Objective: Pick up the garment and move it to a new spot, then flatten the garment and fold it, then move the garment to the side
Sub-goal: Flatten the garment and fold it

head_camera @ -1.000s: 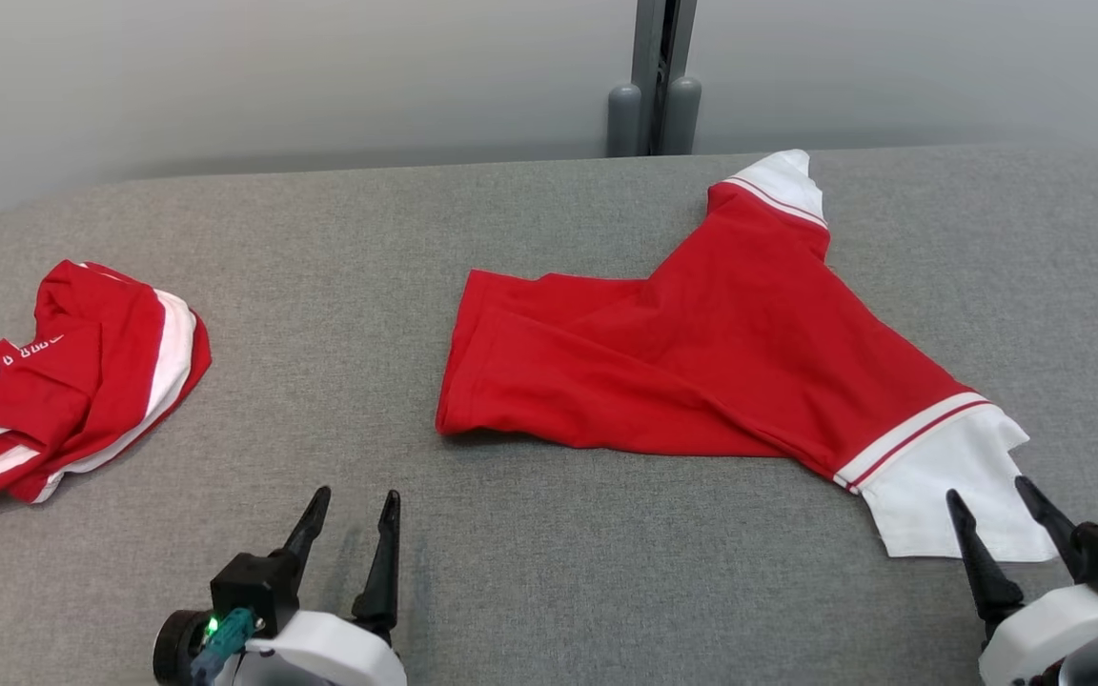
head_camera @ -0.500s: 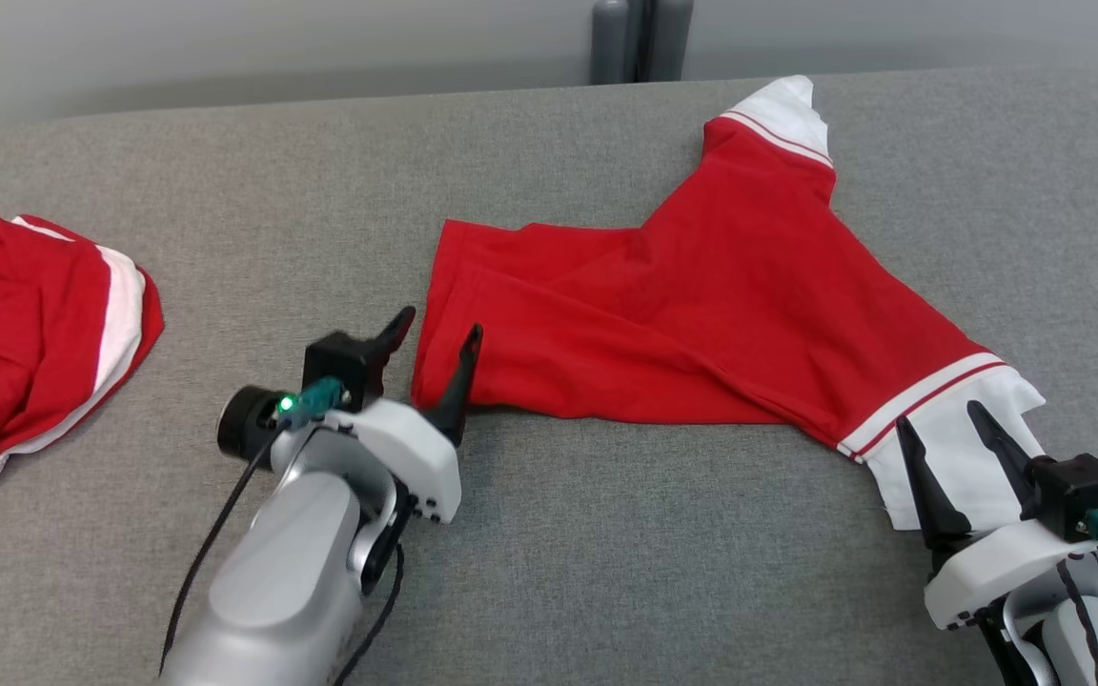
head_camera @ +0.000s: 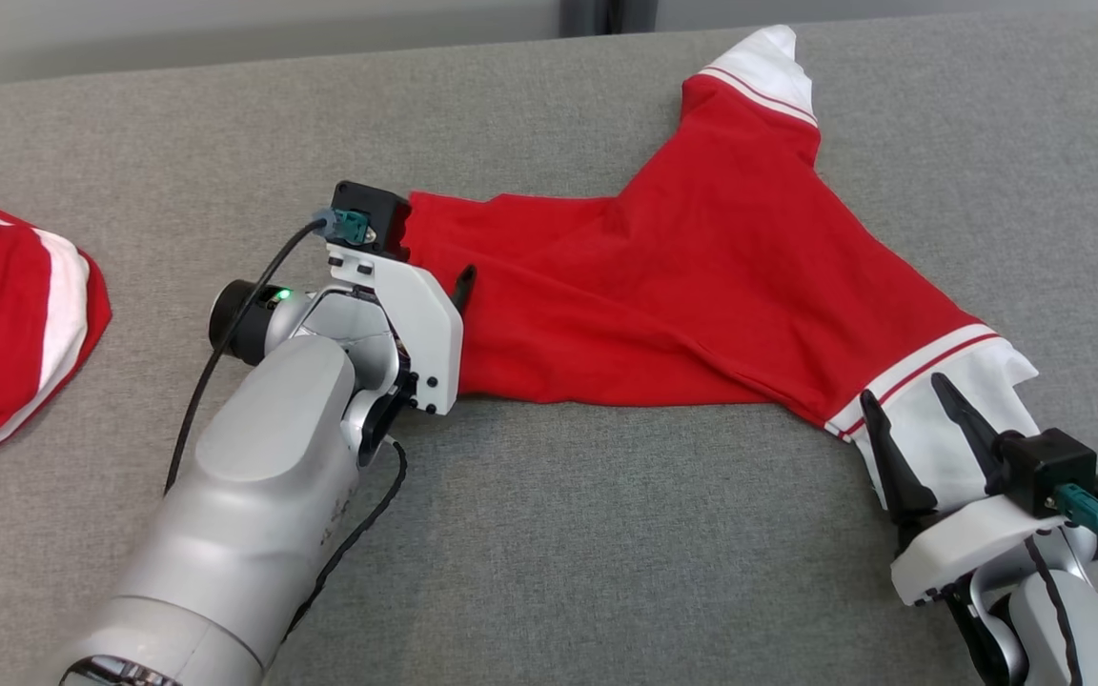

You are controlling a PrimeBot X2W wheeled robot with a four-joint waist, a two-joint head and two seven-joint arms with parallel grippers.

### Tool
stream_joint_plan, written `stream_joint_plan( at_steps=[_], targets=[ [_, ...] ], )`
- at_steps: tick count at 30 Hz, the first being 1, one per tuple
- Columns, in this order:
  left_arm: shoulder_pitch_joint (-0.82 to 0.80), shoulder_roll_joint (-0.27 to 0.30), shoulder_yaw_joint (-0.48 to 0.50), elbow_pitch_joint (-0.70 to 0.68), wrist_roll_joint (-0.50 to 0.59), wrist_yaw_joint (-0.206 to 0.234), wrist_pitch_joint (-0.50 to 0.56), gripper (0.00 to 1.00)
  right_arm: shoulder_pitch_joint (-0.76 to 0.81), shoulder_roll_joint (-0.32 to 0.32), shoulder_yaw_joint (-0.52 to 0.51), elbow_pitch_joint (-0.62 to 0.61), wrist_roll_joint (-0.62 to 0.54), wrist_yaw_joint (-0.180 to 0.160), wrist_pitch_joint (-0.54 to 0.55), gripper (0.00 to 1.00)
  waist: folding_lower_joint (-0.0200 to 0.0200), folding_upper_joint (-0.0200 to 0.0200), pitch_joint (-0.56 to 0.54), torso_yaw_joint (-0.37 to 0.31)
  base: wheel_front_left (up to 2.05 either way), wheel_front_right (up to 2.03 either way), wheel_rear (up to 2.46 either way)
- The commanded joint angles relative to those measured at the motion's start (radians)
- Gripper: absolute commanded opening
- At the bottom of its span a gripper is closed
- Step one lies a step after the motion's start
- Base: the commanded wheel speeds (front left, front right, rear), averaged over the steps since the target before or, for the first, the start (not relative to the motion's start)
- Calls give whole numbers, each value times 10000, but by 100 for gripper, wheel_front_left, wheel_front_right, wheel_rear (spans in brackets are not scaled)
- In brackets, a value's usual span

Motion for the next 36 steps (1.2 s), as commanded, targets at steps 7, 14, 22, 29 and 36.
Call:
stream_joint_plan(
  at_steps=[7, 14, 22, 29, 36],
  targets=[
    [-594, 53, -358, 560, -611, 86, 123, 100, -346, 43, 99, -36, 105, -3, 0, 100, 0, -1, 397, -279, 0, 0, 0],
    [-753, 50, -717, 944, -879, 5, -249, 96, -345, 64, -1, -78, 108, -3, 0, 100, 0, -1, 500, -277, 0, 0, 0],
    [-722, 50, -1206, 905, -1130, -185, -1169, 0, -347, 24, -16, -4, 196, -3, 0, 100, 0, -1, 358, -102, 0, 0, 0],
    [-125, 50, -1421, 1040, -1468, -316, -2268, 0, 64, 14, -250, 210, 362, -3, 0, 100, 0, -1, -591, 184, 0, 0, 0],
    [905, 59, -1554, 1288, -1406, -403, -3535, 0, 738, 169, -646, 399, 411, -3, 0, 100, 0, -1, -1852, 503, 0, 0, 0]
  ],
)
